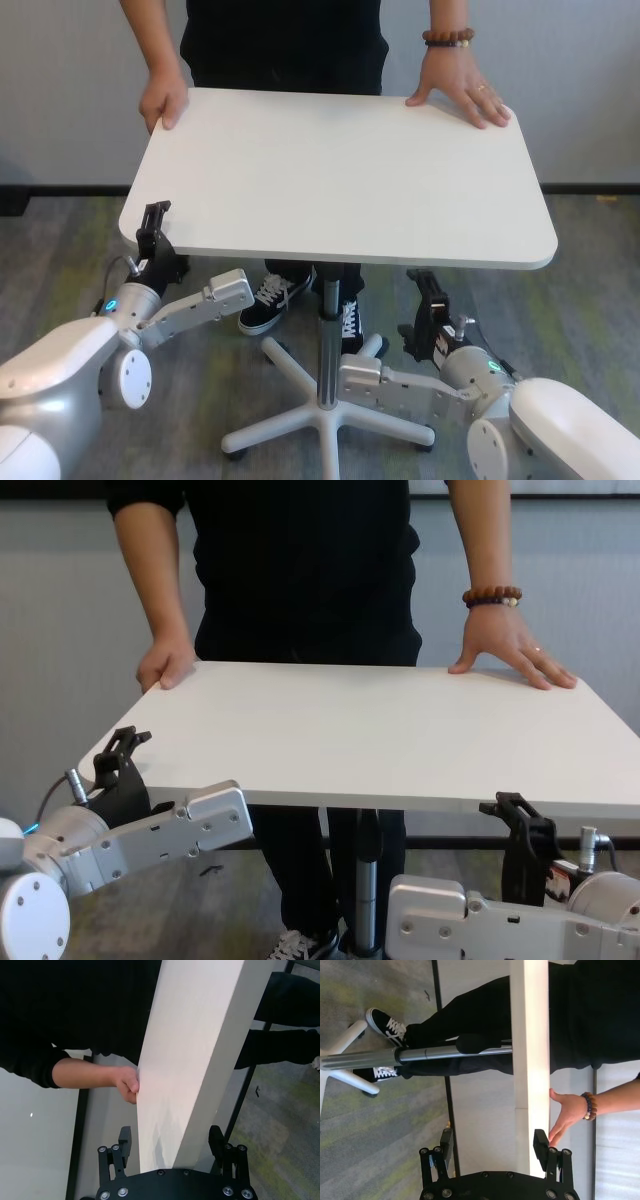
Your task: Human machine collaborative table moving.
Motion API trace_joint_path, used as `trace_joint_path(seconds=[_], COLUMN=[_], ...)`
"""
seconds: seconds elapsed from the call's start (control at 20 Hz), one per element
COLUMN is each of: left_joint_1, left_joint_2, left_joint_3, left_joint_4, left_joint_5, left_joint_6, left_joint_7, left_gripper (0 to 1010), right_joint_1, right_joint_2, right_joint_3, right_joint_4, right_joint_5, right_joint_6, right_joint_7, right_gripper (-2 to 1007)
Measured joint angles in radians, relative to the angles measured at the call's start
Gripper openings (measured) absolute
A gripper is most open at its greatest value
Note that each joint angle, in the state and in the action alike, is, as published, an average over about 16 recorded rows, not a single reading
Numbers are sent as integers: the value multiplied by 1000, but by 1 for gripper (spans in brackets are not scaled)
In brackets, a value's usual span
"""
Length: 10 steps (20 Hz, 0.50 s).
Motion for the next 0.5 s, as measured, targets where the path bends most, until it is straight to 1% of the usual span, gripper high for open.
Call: trace_joint_path(seconds=[0.15, 0.25, 0.5], left_joint_1=[0, 0, 0], left_joint_2=[0, 0, 0], left_joint_3=[0, 0, 0], left_joint_4=[0, 0, 0], left_joint_5=[0, 0, 0], left_joint_6=[0, 0, 0], left_joint_7=[0, 0, 0], left_gripper=[1000, 1000, 1000], right_joint_1=[-16, -22, -23], right_joint_2=[5, 5, 1], right_joint_3=[6, 9, 17], right_joint_4=[-23, -30, -23], right_joint_5=[6, 9, 15], right_joint_6=[-4, -7, -11], right_joint_7=[3, 4, 4], right_gripper=[1001, 1001, 1001])
